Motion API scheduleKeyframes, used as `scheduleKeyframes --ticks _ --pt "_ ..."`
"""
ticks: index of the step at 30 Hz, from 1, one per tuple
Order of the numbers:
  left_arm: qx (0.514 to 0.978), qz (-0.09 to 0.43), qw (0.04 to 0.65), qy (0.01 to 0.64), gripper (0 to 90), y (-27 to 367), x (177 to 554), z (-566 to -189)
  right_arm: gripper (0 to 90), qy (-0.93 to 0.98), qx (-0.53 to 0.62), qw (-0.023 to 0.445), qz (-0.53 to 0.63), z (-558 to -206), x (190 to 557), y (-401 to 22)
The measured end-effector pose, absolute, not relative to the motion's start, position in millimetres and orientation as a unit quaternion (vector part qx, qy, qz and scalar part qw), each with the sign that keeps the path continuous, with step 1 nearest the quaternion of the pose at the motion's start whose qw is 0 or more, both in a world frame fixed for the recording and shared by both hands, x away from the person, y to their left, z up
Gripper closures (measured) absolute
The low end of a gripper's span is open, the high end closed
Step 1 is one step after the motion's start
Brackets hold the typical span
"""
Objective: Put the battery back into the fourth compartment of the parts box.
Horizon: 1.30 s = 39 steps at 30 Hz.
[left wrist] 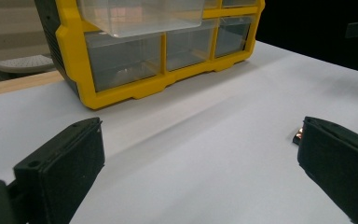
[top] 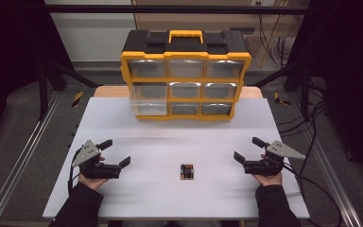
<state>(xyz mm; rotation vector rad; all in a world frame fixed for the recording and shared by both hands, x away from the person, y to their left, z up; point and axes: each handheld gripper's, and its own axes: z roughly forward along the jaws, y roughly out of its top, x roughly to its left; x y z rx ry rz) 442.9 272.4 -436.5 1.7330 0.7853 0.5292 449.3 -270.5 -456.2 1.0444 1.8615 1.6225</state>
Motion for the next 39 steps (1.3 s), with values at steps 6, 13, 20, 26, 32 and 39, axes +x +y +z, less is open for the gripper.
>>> scheduleKeyframes --ticks 6,13,20,26,32,39 --pt "0.732 0.228 0.549 0.333 0.3 271.3 442.3 -434.8 0.4 0.676 0.379 0.228 0.589 -456.1 449.2 -270.2" --pt "0.732 0.227 0.551 0.33 0.2 267.2 442.2 -431.8 0.4 0.676 0.378 0.228 0.59 -455.8 449.4 -270.1" --pt "0.733 0.222 0.555 0.324 0.2 255.5 440.2 -427.3 0.3 0.679 0.376 0.227 0.589 -456.2 449.9 -269.7" --pt "0.734 0.209 0.562 0.318 0.2 241.0 438.3 -424.5 0.3 0.68 0.376 0.225 0.588 -456.2 449.6 -269.5" --pt "0.744 0.197 0.555 0.315 0.3 221.2 436.5 -423.8 0.2 0.683 0.375 0.225 0.585 -456.5 449.8 -269.1" --pt "0.758 0.181 0.541 0.318 0.4 199.2 438.8 -425.8 0.3 0.682 0.376 0.226 0.585 -456.7 449.6 -268.8"
